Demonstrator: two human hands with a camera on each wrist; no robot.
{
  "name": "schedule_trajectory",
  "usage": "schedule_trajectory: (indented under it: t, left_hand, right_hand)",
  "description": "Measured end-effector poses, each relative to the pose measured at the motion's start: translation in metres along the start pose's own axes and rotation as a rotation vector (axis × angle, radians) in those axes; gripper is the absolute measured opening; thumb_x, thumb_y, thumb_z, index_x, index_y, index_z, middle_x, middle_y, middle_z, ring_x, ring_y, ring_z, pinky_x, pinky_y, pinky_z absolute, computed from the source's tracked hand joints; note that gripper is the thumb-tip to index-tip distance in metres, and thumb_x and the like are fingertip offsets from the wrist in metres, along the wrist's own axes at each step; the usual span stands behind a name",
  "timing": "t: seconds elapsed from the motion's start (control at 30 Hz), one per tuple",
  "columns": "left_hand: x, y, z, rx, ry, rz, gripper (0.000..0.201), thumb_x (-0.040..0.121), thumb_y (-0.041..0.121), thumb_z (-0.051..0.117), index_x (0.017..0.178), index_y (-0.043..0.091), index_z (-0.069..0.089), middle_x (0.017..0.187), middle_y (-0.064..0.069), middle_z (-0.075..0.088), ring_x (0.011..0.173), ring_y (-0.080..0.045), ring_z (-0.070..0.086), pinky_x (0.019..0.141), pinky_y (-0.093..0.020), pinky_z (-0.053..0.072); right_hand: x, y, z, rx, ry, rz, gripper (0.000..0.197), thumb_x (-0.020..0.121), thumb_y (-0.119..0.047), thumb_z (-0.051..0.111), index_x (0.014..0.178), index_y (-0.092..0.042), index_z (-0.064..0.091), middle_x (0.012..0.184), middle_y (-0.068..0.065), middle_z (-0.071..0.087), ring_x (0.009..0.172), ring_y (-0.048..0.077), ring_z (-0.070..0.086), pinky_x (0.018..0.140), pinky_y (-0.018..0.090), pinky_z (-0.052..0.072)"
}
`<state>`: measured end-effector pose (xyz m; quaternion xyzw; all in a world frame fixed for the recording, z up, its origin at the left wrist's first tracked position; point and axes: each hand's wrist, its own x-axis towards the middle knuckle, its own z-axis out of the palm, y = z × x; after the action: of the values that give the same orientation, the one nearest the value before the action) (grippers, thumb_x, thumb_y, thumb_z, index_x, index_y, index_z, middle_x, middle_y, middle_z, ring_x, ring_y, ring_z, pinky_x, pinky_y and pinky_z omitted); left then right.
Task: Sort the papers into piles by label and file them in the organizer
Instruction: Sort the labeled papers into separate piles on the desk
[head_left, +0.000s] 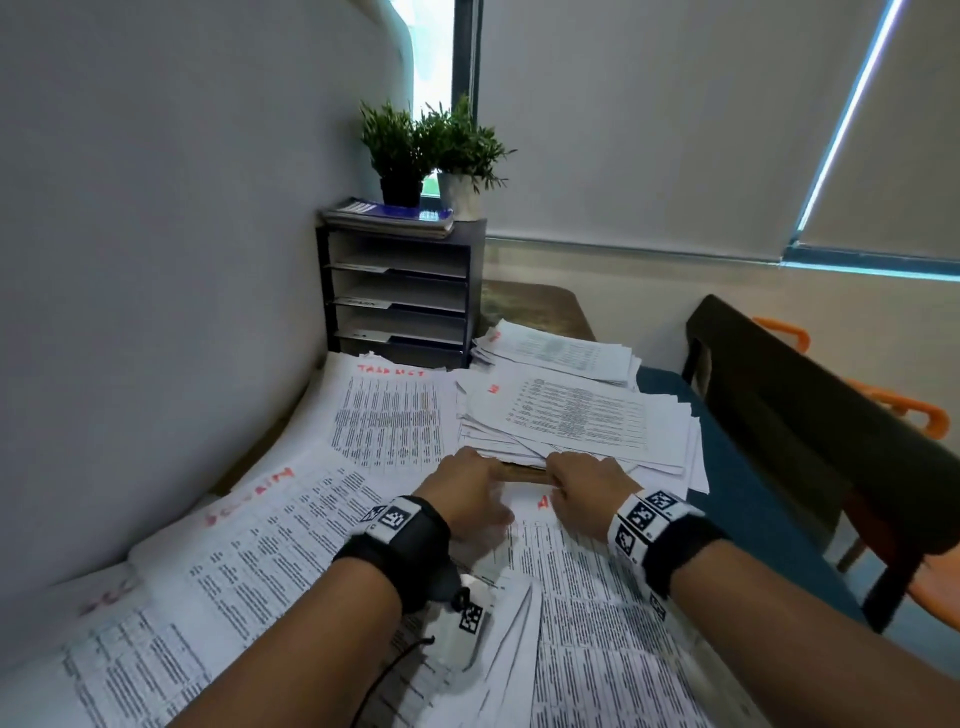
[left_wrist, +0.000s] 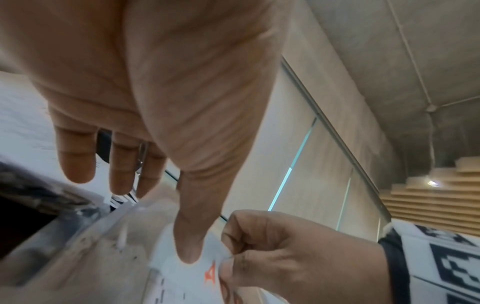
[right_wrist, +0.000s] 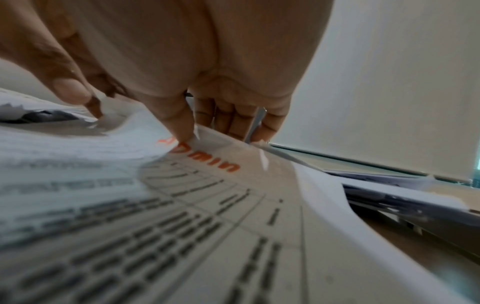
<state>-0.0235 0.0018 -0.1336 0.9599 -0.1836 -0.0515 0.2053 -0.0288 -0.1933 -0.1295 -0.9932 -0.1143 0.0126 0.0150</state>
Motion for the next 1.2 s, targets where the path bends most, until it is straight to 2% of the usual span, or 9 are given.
schedule_trajectory:
  t: [0.13, 0.33, 0.47, 0.6, 0.73, 0.83, 0.93, 1.1, 1.2]
  left_hand:
    - [-0.002, -0.004, 0.001, -0.237, 0.016, 0.004, 0.022, 0.084, 0.031, 0.075, 0.102, 0.022, 0.067, 0.101, 0.000, 0.069, 0.090, -0.018, 0.064, 0.069, -0.026, 0.045]
    - [-0.005, -0.004, 0.001, -0.501, -0.003, 0.001, 0.014, 0.092, 0.021, 0.067, 0.085, 0.009, 0.067, 0.074, -0.002, 0.065, 0.061, -0.013, 0.058, 0.056, -0.021, 0.045]
    - [-0.011, -0.001, 0.001, -0.649, 0.003, 0.007, 0.020, 0.097, 0.016, 0.061, 0.079, 0.007, 0.060, 0.065, -0.009, 0.052, 0.050, -0.015, 0.046, 0.045, -0.019, 0.036]
    - [-0.011, 0.008, -0.003, -0.680, 0.127, 0.054, 0.022, 0.098, 0.016, 0.057, 0.086, -0.003, 0.060, 0.064, -0.003, 0.050, 0.051, -0.010, 0.044, 0.054, -0.024, 0.036]
    - [-0.003, 0.014, -0.026, -0.826, 0.280, 0.067, 0.019, 0.099, 0.019, 0.056, 0.097, 0.005, 0.070, 0.070, 0.000, 0.057, 0.058, -0.011, 0.049, 0.054, -0.023, 0.037]
    - [0.010, 0.022, -0.046, -1.107, 0.426, 0.023, 0.018, 0.097, 0.013, 0.053, 0.101, 0.007, 0.069, 0.081, -0.011, 0.065, 0.070, -0.019, 0.056, 0.060, -0.029, 0.043]
    - [0.038, 0.029, -0.059, -1.295, 0.563, -0.129, 0.020, 0.094, 0.007, 0.050, 0.095, 0.017, 0.068, 0.091, -0.018, 0.068, 0.074, -0.023, 0.059, 0.064, -0.036, 0.048]
    - [0.080, 0.018, -0.061, -1.439, 0.674, -0.291, 0.017, 0.088, 0.013, 0.053, 0.084, 0.022, 0.067, 0.091, -0.012, 0.070, 0.079, -0.026, 0.064, 0.071, -0.043, 0.057]
    - [0.104, 0.000, -0.049, -1.455, 0.723, -0.371, 0.011, 0.084, 0.019, 0.058, 0.085, 0.023, 0.068, 0.093, -0.007, 0.071, 0.082, -0.028, 0.068, 0.083, -0.045, 0.059]
  right_hand:
    - [-0.010, 0.006, -0.005, 0.153, 0.018, 0.065, 0.008, 0.092, -0.029, 0.041, 0.083, -0.029, 0.040, 0.079, -0.005, 0.058, 0.086, 0.027, 0.055, 0.078, 0.036, 0.046]
    - [-0.023, 0.000, -0.018, 0.062, 0.233, 0.011, 0.008, 0.091, -0.032, 0.042, 0.090, -0.024, 0.042, 0.075, -0.008, 0.048, 0.074, 0.024, 0.044, 0.089, 0.037, 0.035]
    - [-0.027, 0.001, -0.018, 0.038, 0.274, 0.027, 0.038, 0.084, -0.041, 0.035, 0.113, -0.024, 0.054, 0.107, -0.003, 0.059, 0.099, 0.022, 0.053, 0.100, 0.041, 0.036]
    - [-0.038, 0.019, -0.025, 0.209, 0.547, 0.081, 0.051, 0.092, -0.043, 0.055, 0.137, -0.022, 0.043, 0.137, -0.001, 0.046, 0.128, 0.020, 0.041, 0.112, 0.043, 0.030]
    - [-0.040, 0.052, -0.035, 0.470, 0.668, 0.275, 0.062, 0.085, -0.049, 0.062, 0.137, -0.019, 0.045, 0.134, 0.005, 0.046, 0.124, 0.024, 0.046, 0.108, 0.046, 0.040]
    - [-0.032, 0.065, -0.047, 0.694, 0.650, 0.356, 0.058, 0.086, -0.045, 0.067, 0.134, -0.018, 0.047, 0.133, 0.004, 0.046, 0.118, 0.022, 0.053, 0.103, 0.044, 0.047]
    - [-0.018, 0.080, -0.058, 0.680, 0.574, 0.432, 0.062, 0.086, -0.038, 0.070, 0.136, -0.012, 0.045, 0.138, 0.010, 0.046, 0.121, 0.027, 0.053, 0.105, 0.041, 0.045]
    - [0.012, 0.113, -0.057, 0.889, 0.606, 0.691, 0.090, 0.080, -0.033, 0.079, 0.149, -0.002, 0.031, 0.151, 0.018, 0.036, 0.135, 0.033, 0.043, 0.108, 0.037, 0.037]
    - [0.033, 0.119, -0.051, 1.136, 0.627, 0.861, 0.088, 0.078, -0.034, 0.082, 0.144, 0.001, 0.037, 0.140, 0.017, 0.049, 0.123, 0.036, 0.053, 0.100, 0.041, 0.045]
